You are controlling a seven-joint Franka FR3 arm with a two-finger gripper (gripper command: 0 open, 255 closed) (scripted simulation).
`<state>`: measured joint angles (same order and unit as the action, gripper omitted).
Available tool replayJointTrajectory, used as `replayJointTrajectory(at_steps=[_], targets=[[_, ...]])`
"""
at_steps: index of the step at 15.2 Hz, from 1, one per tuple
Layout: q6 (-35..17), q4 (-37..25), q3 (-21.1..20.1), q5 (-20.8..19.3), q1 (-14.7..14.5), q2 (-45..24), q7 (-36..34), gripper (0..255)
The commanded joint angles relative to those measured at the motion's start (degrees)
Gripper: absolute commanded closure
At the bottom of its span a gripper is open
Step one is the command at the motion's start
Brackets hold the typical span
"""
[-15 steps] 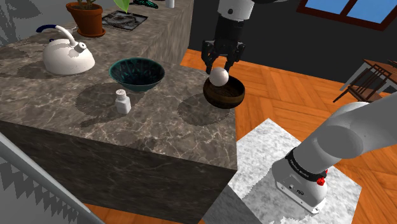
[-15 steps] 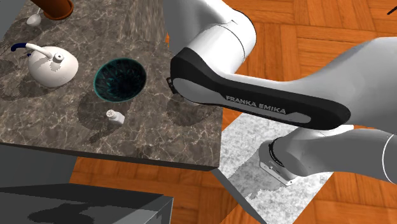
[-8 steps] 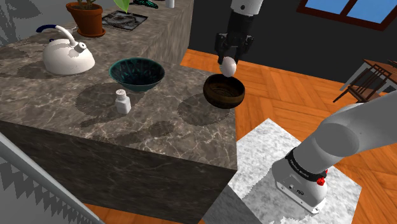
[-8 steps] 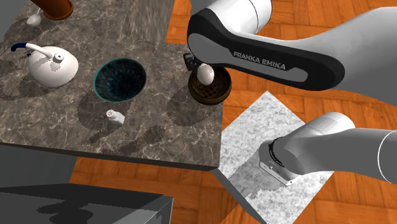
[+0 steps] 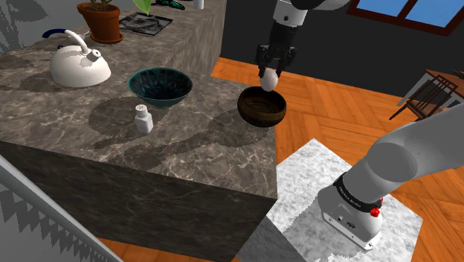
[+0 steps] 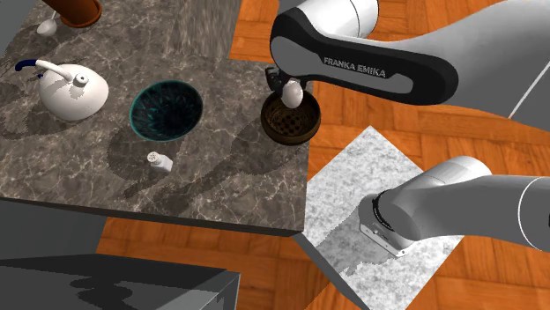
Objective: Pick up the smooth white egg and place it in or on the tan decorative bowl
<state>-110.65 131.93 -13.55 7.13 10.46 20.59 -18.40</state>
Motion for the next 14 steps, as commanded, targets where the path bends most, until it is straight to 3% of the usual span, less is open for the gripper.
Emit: replayJointTrajectory(at_steps=[1, 8, 14], targets=[[-1.62, 1.17, -0.11, 0.02, -0.01, -0.42, 0.05, 255], [-7.31, 5.15, -0.58, 0.10, -0.07, -2.14, 0.09, 255], [-7.65, 5.37, -0.61, 0.10, -0.07, -2.27, 0.09, 255]])
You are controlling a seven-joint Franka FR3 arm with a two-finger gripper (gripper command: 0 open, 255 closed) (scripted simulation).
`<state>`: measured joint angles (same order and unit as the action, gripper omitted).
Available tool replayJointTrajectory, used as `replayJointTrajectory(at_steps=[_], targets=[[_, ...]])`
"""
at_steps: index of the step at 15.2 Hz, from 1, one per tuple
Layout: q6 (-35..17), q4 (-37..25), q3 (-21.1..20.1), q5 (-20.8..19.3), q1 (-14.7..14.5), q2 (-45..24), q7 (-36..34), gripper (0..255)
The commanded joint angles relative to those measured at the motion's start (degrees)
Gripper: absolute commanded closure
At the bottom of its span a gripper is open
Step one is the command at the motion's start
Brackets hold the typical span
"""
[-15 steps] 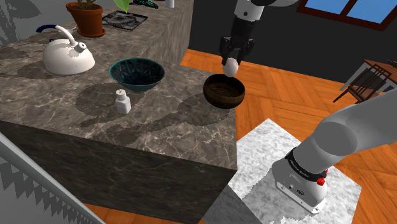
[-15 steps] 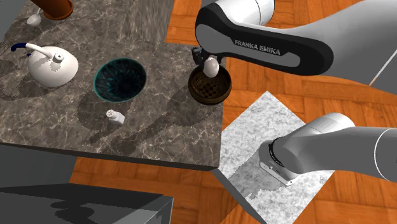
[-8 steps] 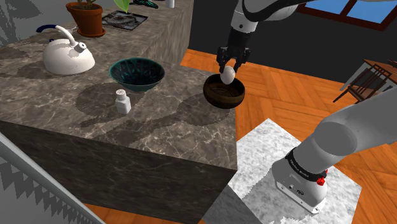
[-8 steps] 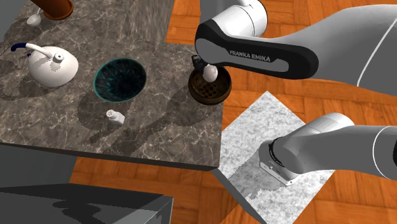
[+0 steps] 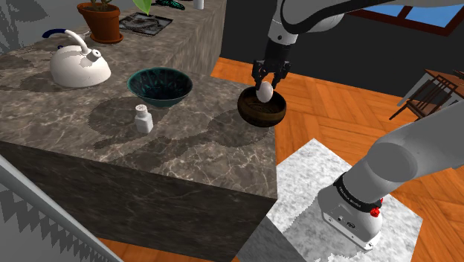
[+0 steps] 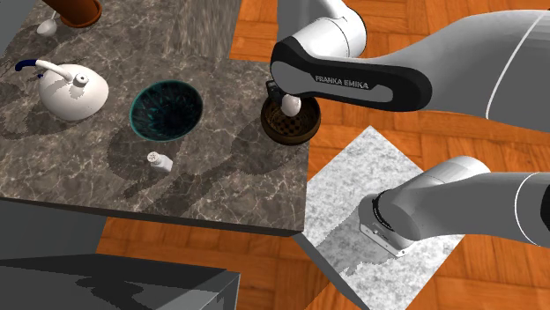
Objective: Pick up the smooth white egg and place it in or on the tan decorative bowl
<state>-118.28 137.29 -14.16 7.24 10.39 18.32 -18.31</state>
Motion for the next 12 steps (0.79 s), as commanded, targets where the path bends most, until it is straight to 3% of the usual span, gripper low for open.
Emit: replayJointTrajectory(at_steps=[1, 2, 3, 8, 12], targets=[[-0.02, 0.01, 0.00, 0.00, 0.00, 0.00, 0.00, 255], [-0.02, 0.01, 0.00, 0.00, 0.00, 0.00, 0.00, 255], [-0.02, 0.01, 0.00, 0.00, 0.00, 0.00, 0.00, 0], [-0.02, 0.00, 0.00, 0.00, 0.00, 0.00, 0.00, 0], [7.63, -5.60, 0.72, -0.20, 0.19, 2.06, 0.09, 0]])
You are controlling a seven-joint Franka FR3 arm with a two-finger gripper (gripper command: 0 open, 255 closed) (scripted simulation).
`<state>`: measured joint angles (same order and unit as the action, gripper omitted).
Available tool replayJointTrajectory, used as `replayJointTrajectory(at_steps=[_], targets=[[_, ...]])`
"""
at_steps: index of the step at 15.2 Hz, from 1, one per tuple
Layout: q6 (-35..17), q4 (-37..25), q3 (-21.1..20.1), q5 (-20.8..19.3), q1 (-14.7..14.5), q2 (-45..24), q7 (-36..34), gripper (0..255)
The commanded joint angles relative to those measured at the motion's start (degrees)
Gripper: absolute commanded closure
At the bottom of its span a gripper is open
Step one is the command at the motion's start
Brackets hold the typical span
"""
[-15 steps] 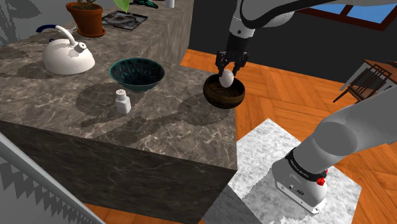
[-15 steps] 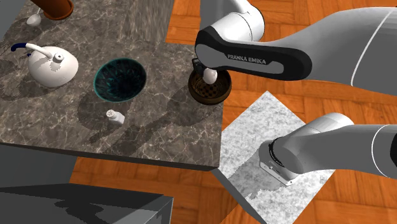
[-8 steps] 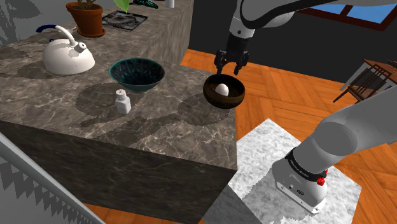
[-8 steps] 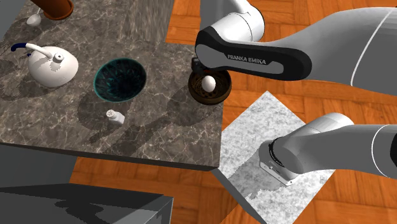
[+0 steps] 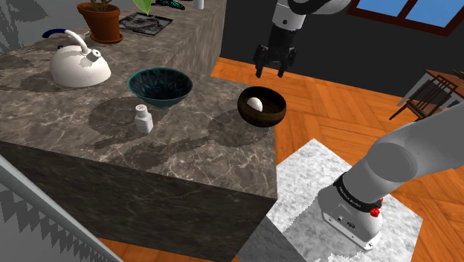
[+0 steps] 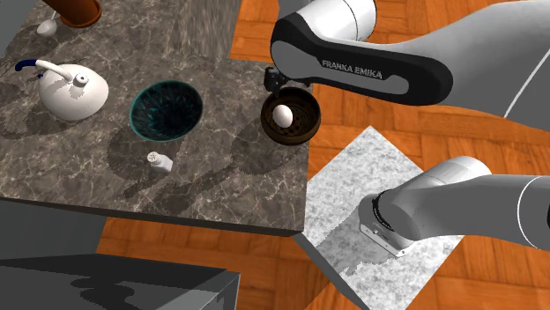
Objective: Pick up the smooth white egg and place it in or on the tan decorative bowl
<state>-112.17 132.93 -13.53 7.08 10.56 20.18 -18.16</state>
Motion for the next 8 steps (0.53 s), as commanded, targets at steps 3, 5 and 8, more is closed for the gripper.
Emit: replayJointTrajectory(at_steps=[3, 5, 8], targets=[[1.52, -1.24, 0.09, -0.05, 0.02, 0.21, -0.05, 0], [1.52, -1.24, 0.09, -0.05, 0.02, 0.20, -0.05, 0], [1.52, -1.24, 0.09, -0.05, 0.02, 0.20, -0.05, 0]])
